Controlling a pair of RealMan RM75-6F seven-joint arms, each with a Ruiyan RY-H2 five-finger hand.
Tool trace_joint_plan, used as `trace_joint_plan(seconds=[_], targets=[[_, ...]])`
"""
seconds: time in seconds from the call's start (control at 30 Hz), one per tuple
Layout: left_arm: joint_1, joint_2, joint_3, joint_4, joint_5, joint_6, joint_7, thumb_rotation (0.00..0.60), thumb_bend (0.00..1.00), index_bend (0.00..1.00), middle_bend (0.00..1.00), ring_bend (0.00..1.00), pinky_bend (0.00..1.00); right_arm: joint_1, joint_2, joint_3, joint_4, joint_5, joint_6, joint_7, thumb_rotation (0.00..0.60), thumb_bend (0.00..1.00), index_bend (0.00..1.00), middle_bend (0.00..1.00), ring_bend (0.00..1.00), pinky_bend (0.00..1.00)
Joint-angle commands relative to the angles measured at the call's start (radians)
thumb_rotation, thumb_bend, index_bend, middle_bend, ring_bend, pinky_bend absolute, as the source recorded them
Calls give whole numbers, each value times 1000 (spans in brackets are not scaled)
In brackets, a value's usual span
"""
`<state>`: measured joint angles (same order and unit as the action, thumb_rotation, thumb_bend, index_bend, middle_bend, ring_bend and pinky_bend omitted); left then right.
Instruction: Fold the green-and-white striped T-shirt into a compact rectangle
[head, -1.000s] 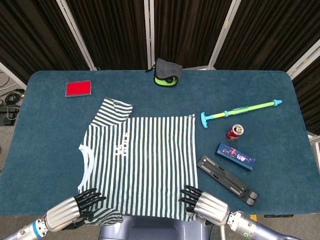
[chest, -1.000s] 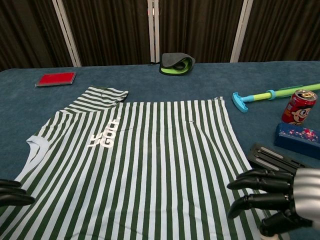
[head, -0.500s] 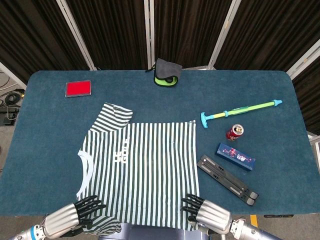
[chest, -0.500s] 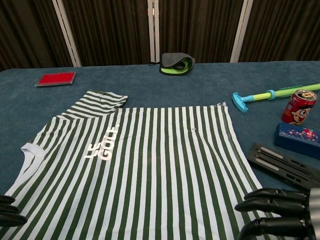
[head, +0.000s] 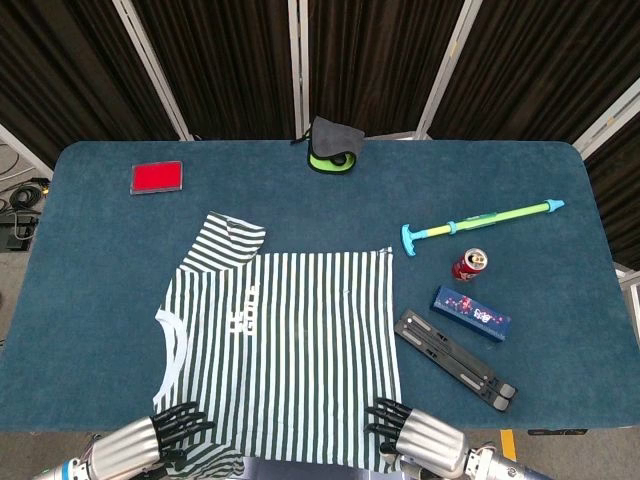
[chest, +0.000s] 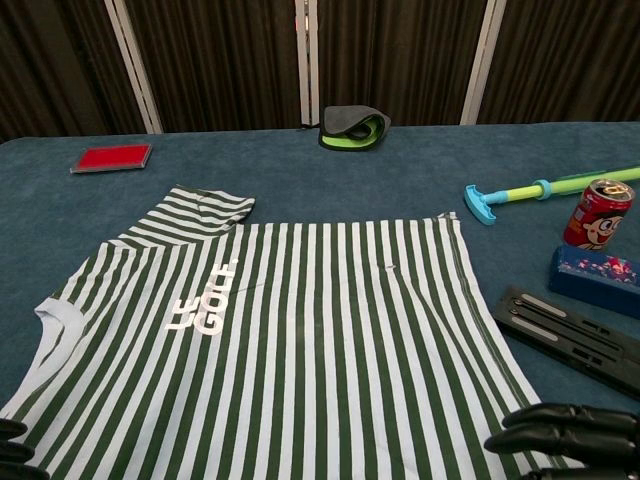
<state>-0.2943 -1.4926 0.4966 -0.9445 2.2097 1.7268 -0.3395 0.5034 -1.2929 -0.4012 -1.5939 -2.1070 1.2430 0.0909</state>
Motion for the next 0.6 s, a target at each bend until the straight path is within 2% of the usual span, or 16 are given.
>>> trace_joint_plan(seconds=[0.03, 0.6], targets=[[2, 0, 1, 1, 1, -1, -1, 600, 549, 891, 0, 0, 0, -3, 1, -5, 3, -7, 2, -1, 600, 480, 773, 205, 0, 0], [12, -9, 8, -1, 20, 6, -1, 600, 548, 891, 0, 0, 0, -12, 10, -22, -6, -38, -3, -25, 600, 481, 773, 206, 0, 0]])
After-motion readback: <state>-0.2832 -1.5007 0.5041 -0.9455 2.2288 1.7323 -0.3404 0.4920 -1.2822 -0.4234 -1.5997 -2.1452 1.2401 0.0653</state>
